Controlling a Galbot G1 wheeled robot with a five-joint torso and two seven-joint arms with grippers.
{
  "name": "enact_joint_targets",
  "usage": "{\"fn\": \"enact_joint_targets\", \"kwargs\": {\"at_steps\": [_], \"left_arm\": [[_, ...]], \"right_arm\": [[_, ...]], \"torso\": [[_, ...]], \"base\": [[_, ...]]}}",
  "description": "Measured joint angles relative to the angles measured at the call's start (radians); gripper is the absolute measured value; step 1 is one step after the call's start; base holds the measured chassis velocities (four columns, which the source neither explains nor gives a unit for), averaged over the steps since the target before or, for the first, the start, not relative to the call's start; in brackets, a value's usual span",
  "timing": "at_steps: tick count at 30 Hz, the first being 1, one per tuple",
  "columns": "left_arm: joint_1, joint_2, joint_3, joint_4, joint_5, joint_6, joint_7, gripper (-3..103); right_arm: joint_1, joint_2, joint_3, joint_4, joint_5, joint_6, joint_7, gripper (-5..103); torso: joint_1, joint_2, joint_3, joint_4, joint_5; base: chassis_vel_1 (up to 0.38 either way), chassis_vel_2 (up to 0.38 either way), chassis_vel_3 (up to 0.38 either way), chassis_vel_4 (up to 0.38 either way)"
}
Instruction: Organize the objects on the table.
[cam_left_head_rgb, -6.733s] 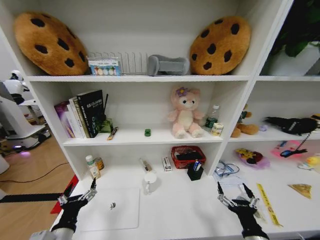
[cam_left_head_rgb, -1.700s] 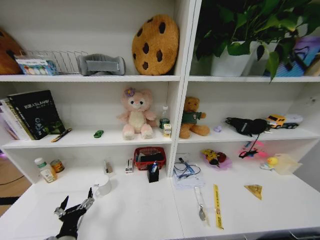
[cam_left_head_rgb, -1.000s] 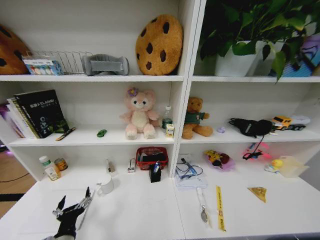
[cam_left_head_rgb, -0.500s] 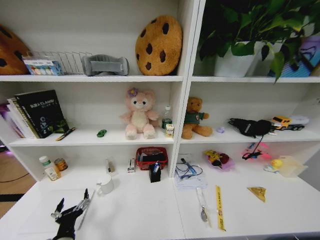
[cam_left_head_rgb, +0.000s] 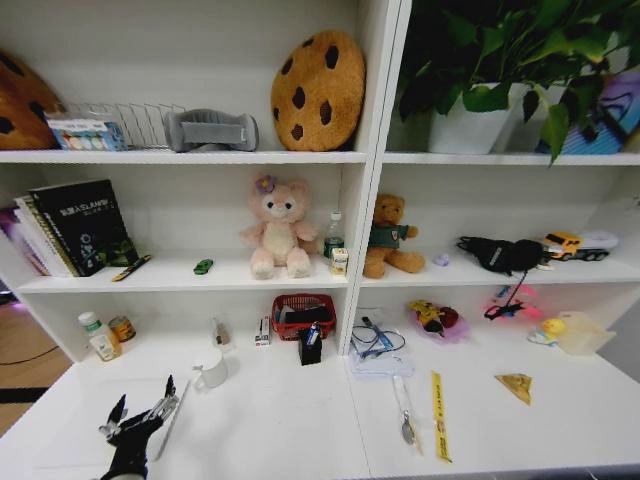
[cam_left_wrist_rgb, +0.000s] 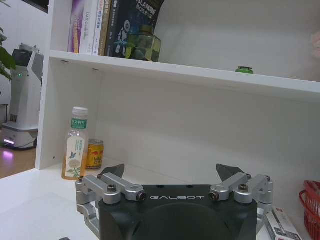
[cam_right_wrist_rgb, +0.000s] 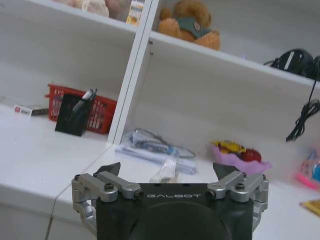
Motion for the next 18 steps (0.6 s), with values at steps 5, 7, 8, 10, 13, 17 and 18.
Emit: {"fn": "enact_joint_targets", "kwargs": {"at_steps": [5, 7, 8, 10, 13, 17, 18], "left_arm": [[-0.002, 0.006, -0.001, 0.001, 0.000, 0.001, -0.002, 100], [-0.002, 0.006, -0.001, 0.000, 0.000, 0.001, -0.002, 100], [-0.002, 0.006, -0.001, 0.000, 0.000, 0.001, -0.002, 100], [-0.006, 0.007, -0.001, -0.002, 0.000, 0.004, -0.004, 100], [-0.017, 0.003, 0.006, -0.008, 0.005, 0.013, -0.016, 100], [-0.020, 0.010, 0.013, -0.016, 0.010, 0.021, -0.022, 100], [-0.020, 0.017, 0.011, -0.019, 0.010, 0.023, -0.026, 100]], "right_arm": [[0.014, -0.004, -0.006, 0.050, -0.005, -0.033, 0.023, 100], [0.015, -0.004, -0.006, 0.052, -0.005, -0.034, 0.024, 100], [0.015, -0.004, -0.006, 0.052, -0.005, -0.034, 0.024, 100], [0.025, -0.007, -0.006, 0.083, 0.003, -0.060, 0.028, 100], [0.072, -0.015, 0.002, 0.132, 0.041, -0.125, 0.038, 100], [0.169, -0.037, 0.033, 0.116, 0.093, -0.183, 0.065, 100], [0.204, -0.049, 0.056, 0.111, 0.139, -0.210, 0.071, 100]], "torso": [[0.000, 0.000, 0.000, 0.0001, 0.0000], [0.000, 0.000, 0.000, 0.0002, 0.0000], [0.000, 0.000, 0.000, 0.0002, 0.0000], [0.000, 0.000, 0.000, 0.0000, 0.0000], [0.000, 0.000, 0.000, 0.0000, -0.0001], [0.000, 0.000, 0.000, 0.0003, 0.0003], [0.000, 0.000, 0.000, 0.0001, 0.0000]], "base": [[0.000, 0.000, 0.000, 0.000], [0.000, 0.000, 0.000, 0.000], [0.000, 0.000, 0.000, 0.000], [0.000, 0.000, 0.000, 0.000], [0.000, 0.000, 0.000, 0.000], [0.000, 0.000, 0.000, 0.000], [0.000, 0.000, 0.000, 0.000]]}}
